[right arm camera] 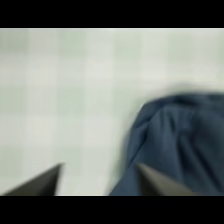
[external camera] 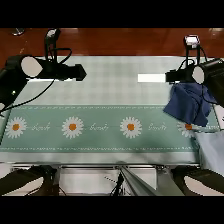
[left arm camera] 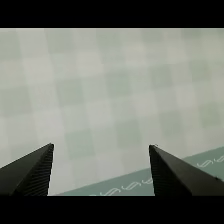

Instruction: Fold the shirts.

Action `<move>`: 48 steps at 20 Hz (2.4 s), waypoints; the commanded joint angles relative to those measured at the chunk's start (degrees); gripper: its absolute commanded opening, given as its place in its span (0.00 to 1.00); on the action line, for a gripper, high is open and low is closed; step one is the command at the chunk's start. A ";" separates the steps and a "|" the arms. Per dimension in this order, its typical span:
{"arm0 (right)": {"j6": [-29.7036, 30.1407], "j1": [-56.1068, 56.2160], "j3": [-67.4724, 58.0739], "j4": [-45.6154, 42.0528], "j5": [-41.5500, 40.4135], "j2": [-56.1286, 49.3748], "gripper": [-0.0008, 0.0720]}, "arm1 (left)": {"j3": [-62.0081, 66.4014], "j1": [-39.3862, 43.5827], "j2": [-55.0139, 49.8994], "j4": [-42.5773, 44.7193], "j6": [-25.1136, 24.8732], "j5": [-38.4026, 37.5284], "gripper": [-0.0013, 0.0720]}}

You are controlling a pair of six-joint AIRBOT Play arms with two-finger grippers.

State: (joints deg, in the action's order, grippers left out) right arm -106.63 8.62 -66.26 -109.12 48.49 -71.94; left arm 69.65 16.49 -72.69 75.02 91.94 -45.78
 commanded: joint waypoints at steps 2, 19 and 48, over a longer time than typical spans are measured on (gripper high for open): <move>-4.81 -7.13 0.02 -8.35 -7.65 -5.20 0.88 | 0.00 -0.24 -3.10 1.79 -5.49 5.38 0.97; 16.79 -32.72 -10.54 29.42 15.63 -9.70 0.04 | 2.29 -7.93 -2.34 1.73 -8.44 -21.27 0.97; 18.08 29.16 0.37 48.09 3.93 -1.81 0.04 | -35.71 -9.79 44.81 -14.21 -4.04 -14.78 0.97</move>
State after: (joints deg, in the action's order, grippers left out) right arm -86.94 33.50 -72.49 -67.44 57.82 -65.82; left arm 33.95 6.68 -26.06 60.82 87.88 -59.09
